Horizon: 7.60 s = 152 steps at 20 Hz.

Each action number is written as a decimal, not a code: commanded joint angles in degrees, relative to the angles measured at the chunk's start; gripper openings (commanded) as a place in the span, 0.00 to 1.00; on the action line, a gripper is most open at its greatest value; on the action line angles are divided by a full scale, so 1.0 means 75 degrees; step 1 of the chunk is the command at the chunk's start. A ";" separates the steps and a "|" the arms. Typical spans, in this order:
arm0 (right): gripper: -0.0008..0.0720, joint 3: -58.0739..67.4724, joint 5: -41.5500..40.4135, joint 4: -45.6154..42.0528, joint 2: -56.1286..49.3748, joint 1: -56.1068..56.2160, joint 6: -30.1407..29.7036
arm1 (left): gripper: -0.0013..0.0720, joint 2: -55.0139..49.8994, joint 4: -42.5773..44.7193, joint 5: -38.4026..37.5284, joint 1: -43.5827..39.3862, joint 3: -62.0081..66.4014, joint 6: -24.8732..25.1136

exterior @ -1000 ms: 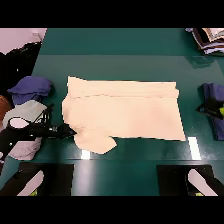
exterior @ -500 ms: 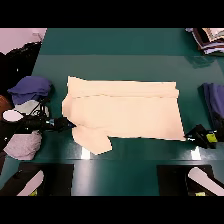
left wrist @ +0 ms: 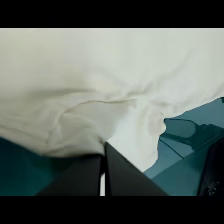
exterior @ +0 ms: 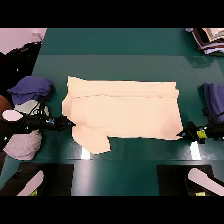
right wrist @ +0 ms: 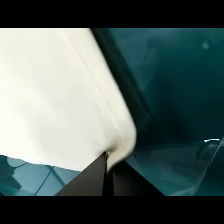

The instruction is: Fold the shirts.

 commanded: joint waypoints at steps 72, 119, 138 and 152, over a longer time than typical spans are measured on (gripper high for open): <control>0.03 0.8271 0.1317 0.2841 -0.1495 0.4240 0.0589 | 0.05 -0.7638 0.0516 0.1370 -0.5281 0.8276 -0.1664; 0.83 0.7192 -0.0440 0.3870 -0.5869 0.6621 0.0204 | 0.05 -0.3654 0.2521 -0.0871 -0.0268 0.8218 -0.1384; 0.03 0.8524 0.0114 0.3762 -0.4001 0.2465 -0.0254 | 0.05 -0.3654 0.2454 -0.0341 -0.2626 0.8218 -0.1204; 0.03 0.8682 -0.0624 0.3832 -0.3541 -0.2436 -0.0227 | 0.05 -0.3654 0.2369 0.1020 -0.3710 0.8218 -0.1256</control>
